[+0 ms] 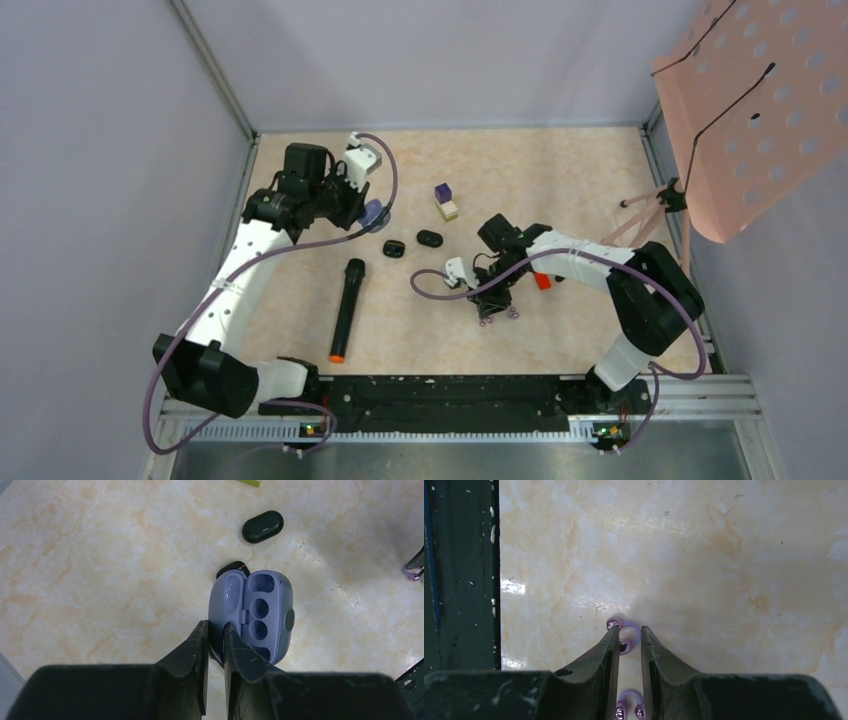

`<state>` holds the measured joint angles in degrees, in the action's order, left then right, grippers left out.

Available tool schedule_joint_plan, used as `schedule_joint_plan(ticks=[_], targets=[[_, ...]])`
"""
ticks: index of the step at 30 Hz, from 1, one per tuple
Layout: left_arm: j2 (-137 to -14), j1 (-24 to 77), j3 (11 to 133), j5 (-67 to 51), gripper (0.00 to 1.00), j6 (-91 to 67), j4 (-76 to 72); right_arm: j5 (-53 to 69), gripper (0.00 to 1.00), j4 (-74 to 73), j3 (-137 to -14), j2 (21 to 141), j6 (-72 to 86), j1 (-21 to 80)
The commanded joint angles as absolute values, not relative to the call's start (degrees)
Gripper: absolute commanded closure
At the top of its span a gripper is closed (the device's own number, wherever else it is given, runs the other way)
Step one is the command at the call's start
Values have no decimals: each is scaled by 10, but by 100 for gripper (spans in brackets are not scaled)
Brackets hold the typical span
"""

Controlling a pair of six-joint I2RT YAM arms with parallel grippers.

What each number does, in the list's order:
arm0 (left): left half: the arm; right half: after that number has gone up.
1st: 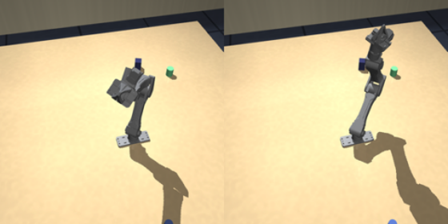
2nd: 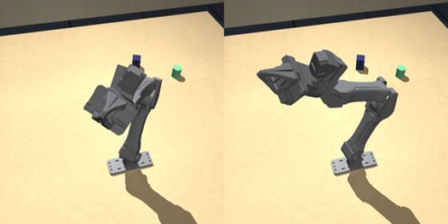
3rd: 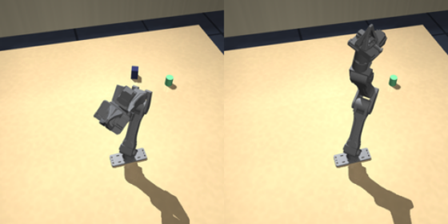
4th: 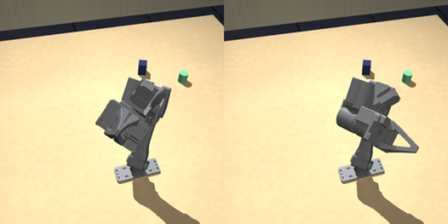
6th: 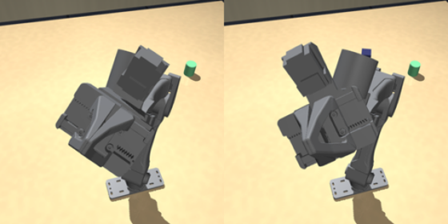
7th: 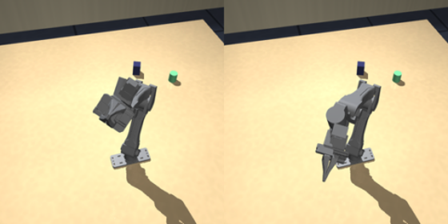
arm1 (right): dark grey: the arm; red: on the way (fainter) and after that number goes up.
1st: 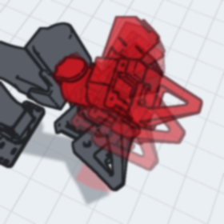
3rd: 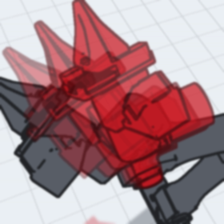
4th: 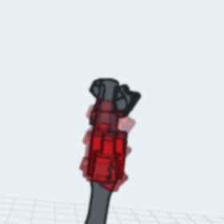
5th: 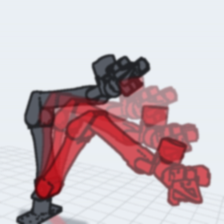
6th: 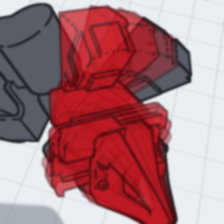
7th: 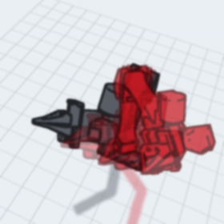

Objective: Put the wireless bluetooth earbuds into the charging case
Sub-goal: Pick up the earbud from the center of the board.

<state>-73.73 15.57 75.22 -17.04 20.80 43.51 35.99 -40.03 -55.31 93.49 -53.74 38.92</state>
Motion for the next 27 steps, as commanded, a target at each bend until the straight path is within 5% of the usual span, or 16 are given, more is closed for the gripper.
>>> schedule_joint_plan(ticks=[1, 27], targets=[[-716, 148, 746, -181, 100, 191, 406, 346, 79, -392, -568, 940, -552, 399], [-729, 142, 748, -194, 100, 171, 392, 301, 90, -402, -526, 922, -571, 422]])
